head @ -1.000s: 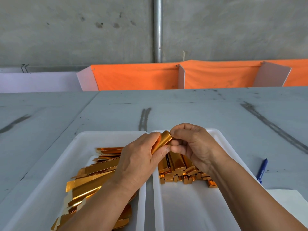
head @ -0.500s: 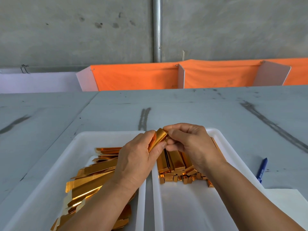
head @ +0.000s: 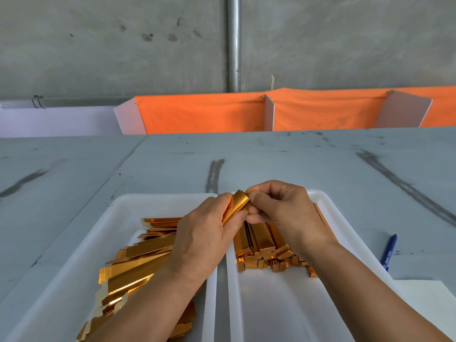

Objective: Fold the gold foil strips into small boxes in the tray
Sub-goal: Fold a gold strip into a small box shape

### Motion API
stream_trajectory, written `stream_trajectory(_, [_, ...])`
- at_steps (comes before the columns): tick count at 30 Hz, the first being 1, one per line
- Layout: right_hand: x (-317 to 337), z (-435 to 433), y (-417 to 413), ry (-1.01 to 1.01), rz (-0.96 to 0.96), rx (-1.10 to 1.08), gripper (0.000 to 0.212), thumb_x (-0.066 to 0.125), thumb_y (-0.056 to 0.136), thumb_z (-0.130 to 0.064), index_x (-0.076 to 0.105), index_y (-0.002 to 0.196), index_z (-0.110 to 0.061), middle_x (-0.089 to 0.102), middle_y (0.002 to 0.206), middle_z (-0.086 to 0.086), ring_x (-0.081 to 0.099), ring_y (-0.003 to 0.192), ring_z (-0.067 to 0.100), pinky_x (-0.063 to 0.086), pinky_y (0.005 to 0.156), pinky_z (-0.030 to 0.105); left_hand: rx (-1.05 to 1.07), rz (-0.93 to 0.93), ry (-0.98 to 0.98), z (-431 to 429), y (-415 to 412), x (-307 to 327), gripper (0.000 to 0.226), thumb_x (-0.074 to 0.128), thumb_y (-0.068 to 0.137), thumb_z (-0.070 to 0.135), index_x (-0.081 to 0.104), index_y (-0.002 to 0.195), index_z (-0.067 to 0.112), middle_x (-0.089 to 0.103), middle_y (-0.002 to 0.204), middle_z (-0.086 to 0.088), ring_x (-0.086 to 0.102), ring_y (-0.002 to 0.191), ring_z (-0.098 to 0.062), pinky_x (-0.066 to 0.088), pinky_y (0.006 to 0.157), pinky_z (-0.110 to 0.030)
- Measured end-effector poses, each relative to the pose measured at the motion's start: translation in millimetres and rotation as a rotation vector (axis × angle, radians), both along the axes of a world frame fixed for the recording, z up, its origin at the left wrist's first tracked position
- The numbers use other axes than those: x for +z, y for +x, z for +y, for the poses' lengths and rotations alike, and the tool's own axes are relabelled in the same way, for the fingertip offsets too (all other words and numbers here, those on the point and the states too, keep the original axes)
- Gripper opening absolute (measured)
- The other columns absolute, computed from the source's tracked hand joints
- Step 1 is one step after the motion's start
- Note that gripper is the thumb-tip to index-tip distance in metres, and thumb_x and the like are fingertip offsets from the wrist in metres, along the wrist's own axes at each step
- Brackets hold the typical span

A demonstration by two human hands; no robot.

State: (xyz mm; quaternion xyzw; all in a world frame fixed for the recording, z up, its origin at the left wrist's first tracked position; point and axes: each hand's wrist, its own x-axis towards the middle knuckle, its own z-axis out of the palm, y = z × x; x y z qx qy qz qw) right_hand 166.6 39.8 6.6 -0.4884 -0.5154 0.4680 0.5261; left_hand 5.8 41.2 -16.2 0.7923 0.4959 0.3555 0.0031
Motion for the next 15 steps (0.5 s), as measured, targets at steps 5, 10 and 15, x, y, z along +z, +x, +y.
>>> stream_trajectory(5, [1.2, 1.3, 2.0, -0.089, 0.166, 0.036, 0.007, 0.065, 0.093, -0.007, 0.071, 0.096, -0.004, 0.070, 0.067, 0.009, 0.071, 0.062, 0.017, 0.060, 0.063, 0.022, 0.013, 0.019, 0.007, -1.0, -0.4, 2.0, 0.053, 0.042, 0.086, 0.055, 0.059, 0.120, 0.018, 0.048, 0.085, 0.013, 0.049, 0.069, -0.008, 0.031, 0.061, -0.007])
stream_trajectory(10, [-1.6, 0.2, 0.4, -0.012, 0.055, 0.010, 0.008, 0.066, 0.093, -0.013, 0.074, 0.095, -0.011, 0.073, 0.070, 0.006, 0.074, 0.068, 0.020, 0.061, 0.071, 0.024, 0.032, 0.036, 0.005, -0.7, 0.4, 1.4, 0.056, 0.040, 0.086, 0.058, 0.058, 0.122, 0.019, 0.062, 0.090, 0.005, 0.053, 0.071, -0.008, 0.037, 0.062, -0.010])
stream_trajectory(15, [-3.5, -0.7, -1.7, 0.018, 0.007, 0.030, 0.016, 0.062, 0.095, -0.008, 0.076, 0.095, -0.015, 0.074, 0.076, 0.007, 0.075, 0.074, 0.021, 0.061, 0.078, 0.028, 0.066, 0.039, -0.014, 1.0, 0.0, 0.0, 0.054, 0.043, 0.087, 0.057, 0.056, 0.125, 0.021, 0.065, 0.096, 0.004, 0.064, 0.080, -0.013, 0.047, 0.066, -0.017])
